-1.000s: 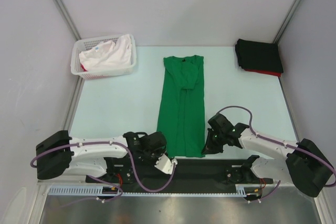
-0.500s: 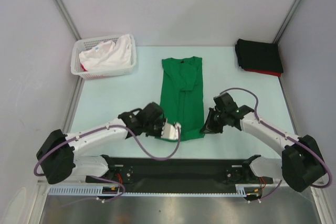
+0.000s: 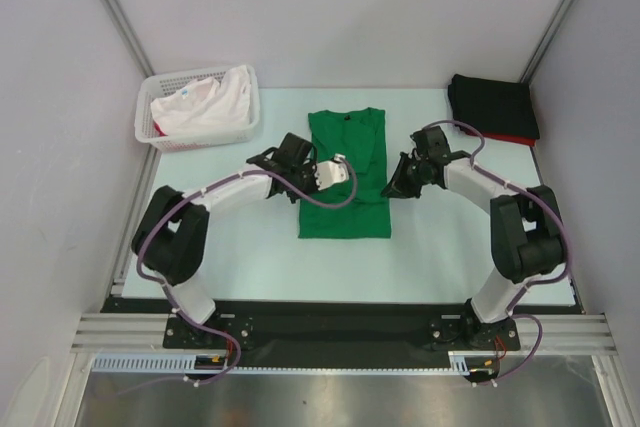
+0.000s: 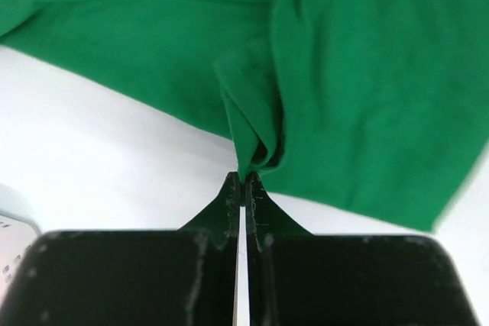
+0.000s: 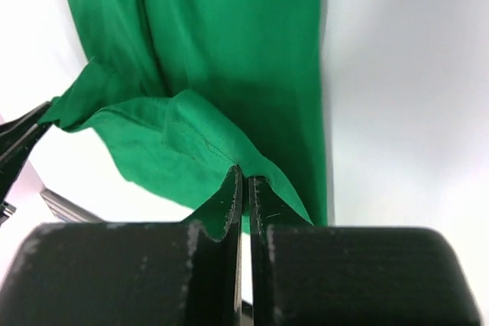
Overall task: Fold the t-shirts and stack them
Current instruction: Fold the tshirt
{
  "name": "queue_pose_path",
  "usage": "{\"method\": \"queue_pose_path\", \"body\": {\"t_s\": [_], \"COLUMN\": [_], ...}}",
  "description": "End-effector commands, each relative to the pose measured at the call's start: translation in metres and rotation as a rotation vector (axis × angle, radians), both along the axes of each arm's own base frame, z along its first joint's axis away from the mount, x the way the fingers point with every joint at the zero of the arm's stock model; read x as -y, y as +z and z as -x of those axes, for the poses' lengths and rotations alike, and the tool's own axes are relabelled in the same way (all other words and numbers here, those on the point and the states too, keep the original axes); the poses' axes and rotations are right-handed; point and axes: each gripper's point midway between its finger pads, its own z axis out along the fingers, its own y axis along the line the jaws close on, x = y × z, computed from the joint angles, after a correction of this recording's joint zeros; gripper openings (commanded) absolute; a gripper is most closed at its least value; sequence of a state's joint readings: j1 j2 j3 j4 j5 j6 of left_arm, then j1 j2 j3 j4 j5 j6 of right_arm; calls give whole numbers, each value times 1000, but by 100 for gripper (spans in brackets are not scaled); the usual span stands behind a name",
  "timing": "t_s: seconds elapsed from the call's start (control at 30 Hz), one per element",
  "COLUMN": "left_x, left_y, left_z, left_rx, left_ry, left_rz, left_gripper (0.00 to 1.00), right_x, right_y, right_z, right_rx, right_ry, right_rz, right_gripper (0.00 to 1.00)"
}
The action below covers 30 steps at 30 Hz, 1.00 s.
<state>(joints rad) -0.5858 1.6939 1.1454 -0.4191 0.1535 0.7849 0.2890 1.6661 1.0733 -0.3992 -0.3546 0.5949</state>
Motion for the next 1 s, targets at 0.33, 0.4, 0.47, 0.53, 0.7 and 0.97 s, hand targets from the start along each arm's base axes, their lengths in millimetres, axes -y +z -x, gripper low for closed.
{"method": "queue_pose_path", "body": {"t_s": [0.33, 0.4, 0.47, 0.53, 0.7, 0.97], "left_x": [14, 14, 12, 1, -21, -36], "left_y": [6, -5, -8, -12, 13, 44], "left_z": [-62, -63, -69, -79, -113, -134], "left_rx": [70, 51, 55, 72, 171, 185], "left_ry": [111, 110, 127, 191, 388, 512], "left_rz": [66, 46, 22, -20, 23, 114], "left_gripper": [0, 8, 28, 40, 54, 64], "right_x": [11, 12, 21, 32, 71, 8], "right_y": [-6, -12, -17, -11, 38, 36], "right_z": [-65, -71, -76, -86, -101, -25], "right_rx": [72, 60, 50, 68, 244, 294], "right_ry": [-33, -38, -66, -97, -165, 102], "right_rz": [-51, -45, -31, -16, 145, 123], "right_gripper": [0, 22, 40, 60, 63, 45]}}
